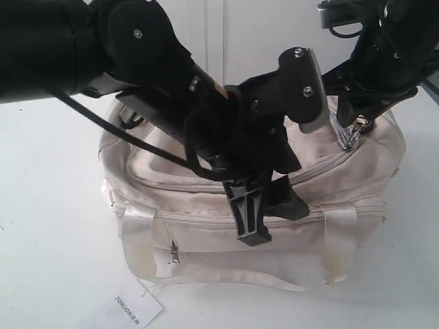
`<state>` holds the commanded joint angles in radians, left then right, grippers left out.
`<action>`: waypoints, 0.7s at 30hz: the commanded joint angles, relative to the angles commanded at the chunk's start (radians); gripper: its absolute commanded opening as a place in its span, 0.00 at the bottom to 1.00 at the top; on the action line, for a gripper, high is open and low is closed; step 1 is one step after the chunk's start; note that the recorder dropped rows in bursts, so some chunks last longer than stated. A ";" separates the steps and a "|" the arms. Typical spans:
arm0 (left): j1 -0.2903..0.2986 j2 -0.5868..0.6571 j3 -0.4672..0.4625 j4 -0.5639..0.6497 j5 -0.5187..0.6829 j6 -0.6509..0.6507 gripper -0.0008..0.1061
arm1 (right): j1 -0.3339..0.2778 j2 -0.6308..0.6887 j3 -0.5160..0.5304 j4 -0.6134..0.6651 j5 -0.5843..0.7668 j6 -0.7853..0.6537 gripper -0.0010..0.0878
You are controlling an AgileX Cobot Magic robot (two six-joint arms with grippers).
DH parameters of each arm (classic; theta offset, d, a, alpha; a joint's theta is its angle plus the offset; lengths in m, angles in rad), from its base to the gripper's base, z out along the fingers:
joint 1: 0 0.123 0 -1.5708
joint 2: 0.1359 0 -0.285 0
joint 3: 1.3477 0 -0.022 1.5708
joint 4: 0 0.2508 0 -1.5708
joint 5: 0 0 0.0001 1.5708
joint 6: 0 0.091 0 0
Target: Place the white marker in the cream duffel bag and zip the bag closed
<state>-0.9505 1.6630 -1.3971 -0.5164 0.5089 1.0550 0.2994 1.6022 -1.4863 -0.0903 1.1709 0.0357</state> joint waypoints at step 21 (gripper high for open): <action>-0.087 0.200 0.000 -0.006 -0.300 0.139 0.03 | 0.000 0.000 0.000 -0.053 -0.060 0.083 0.01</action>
<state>-1.0377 1.8628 -1.3971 -0.5223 0.2090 1.1939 0.2994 1.6022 -1.4863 -0.1433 1.1107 0.1191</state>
